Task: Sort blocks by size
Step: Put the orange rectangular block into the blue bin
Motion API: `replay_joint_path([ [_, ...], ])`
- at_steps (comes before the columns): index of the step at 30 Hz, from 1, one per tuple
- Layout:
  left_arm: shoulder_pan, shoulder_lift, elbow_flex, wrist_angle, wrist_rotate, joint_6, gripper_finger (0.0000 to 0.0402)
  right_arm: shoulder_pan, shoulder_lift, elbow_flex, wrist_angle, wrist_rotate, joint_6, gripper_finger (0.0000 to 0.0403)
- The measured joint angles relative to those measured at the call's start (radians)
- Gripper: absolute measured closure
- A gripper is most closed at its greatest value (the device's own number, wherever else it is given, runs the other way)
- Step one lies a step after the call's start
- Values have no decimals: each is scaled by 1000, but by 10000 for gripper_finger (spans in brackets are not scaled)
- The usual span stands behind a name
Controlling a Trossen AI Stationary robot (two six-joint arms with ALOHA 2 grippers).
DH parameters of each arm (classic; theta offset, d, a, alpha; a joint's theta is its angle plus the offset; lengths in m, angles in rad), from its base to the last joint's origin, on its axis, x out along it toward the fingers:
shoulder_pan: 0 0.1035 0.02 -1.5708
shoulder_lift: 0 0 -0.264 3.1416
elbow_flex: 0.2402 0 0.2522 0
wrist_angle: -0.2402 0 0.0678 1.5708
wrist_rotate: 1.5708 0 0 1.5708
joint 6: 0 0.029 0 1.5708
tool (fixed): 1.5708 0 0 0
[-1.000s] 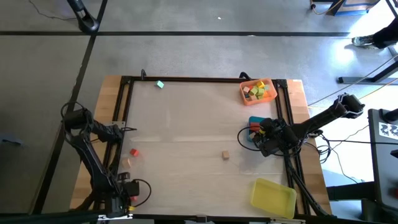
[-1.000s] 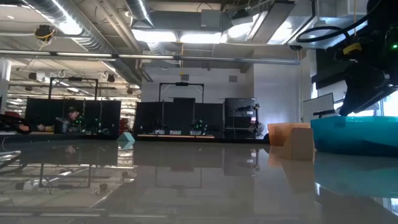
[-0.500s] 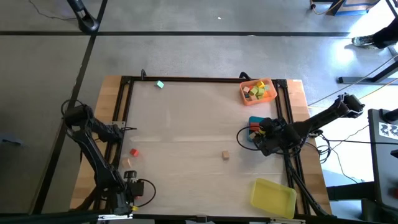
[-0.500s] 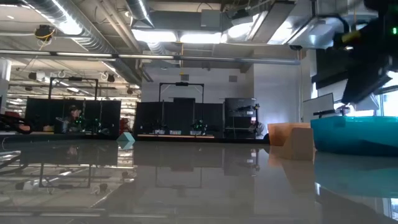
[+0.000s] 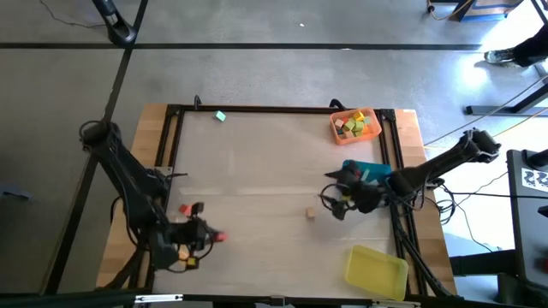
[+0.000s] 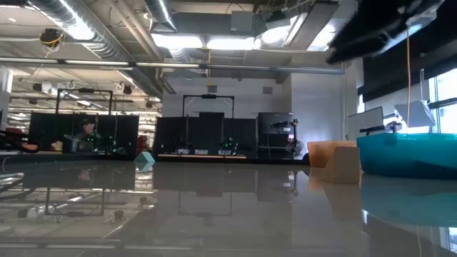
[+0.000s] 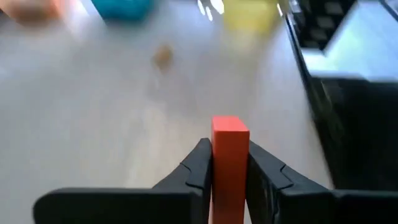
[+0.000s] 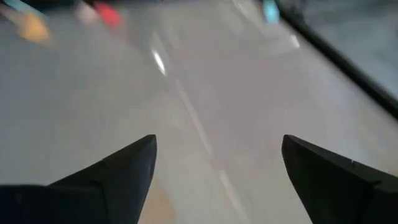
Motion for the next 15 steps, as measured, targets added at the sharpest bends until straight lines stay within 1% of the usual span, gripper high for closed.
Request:
replay_joint_path([
  [2, 39, -24, 0, 40, -54, 121, 347, 0, 26, -41, 207, -2, -121, 62],
  [5, 108, -33, 0, 144, -117, 304, 348, 0, 85, -87, 479, -17, -263, 62],
  [8, 187, -26, -11, 296, -115, 488, 352, 0, 159, -95, 686, -85, -369, 62],
  [11, 259, -19, -46, 472, -71, 629, 353, 0, 244, -96, 860, -147, -442, 62],
  [15, 352, -19, -115, 771, 72, 778, 354, -10, 355, -96, 1076, -177, -497, 62],
])
